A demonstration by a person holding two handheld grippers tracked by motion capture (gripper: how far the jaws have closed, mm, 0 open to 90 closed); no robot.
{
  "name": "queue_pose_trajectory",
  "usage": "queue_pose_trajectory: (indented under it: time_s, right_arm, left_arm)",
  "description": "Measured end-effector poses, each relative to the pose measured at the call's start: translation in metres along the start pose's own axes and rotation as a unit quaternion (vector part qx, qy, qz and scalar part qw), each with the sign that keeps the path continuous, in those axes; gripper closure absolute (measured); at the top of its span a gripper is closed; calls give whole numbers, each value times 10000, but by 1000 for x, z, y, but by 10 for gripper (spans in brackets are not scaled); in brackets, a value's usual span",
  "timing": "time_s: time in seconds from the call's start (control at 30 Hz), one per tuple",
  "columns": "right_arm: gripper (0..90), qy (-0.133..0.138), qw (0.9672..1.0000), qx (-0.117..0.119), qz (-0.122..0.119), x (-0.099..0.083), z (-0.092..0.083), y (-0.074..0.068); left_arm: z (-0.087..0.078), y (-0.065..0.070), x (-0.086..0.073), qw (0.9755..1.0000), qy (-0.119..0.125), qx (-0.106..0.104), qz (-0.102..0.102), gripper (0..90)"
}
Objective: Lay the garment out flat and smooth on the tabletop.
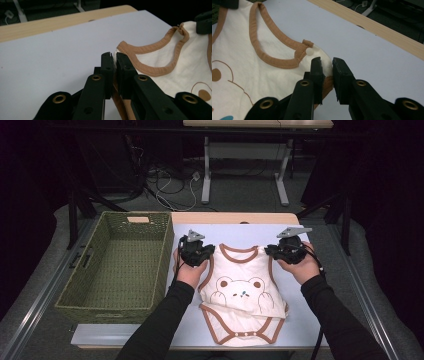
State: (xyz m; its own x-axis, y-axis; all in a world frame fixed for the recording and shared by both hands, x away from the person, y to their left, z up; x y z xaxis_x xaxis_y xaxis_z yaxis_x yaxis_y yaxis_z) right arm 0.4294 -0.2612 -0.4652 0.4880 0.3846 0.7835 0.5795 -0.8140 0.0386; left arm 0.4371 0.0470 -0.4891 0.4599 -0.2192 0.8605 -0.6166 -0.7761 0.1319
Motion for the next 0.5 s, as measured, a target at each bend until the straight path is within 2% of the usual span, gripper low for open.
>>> queue_pose_trajectory:
  time_s: [0.07,0.1,0.17,0.33,0.5]
  right_arm:
    - [789,16,10000,-20,-1,4,2,4]
    - [789,35,9999,-23,104,6,2,5]
    - [789,56,9998,-82,189,10,4,12]
    - [789,-3,9995,-238,192,19,6,21]
    - [789,-3,9992,-365,148,31,9,25]
  left_arm:
    - [4,-3,4,10000,0,2,-49,845]
    - [6,-3,6,10000,5,36,-48,844]
    - [9,-6,11,10000,29,83,29,843]
    - [14,-12,25,9997,143,162,93,842]
    - [21,-16,38,9994,145,278,177,844]
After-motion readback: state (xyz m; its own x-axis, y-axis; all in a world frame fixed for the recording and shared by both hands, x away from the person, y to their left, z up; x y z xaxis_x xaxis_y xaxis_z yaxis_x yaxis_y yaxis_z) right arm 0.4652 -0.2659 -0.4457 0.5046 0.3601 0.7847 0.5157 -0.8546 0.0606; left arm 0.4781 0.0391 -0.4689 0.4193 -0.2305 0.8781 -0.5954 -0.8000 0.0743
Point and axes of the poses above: each handheld gripper's, and its own axes: z roughly forward along the jaws, x roughly out of its top, y roughly to its right, the point moved 1 cm from there along z, roughly forward along the jaws, and after that the axes turned 2 degrees about z, right-handed, at the moved point
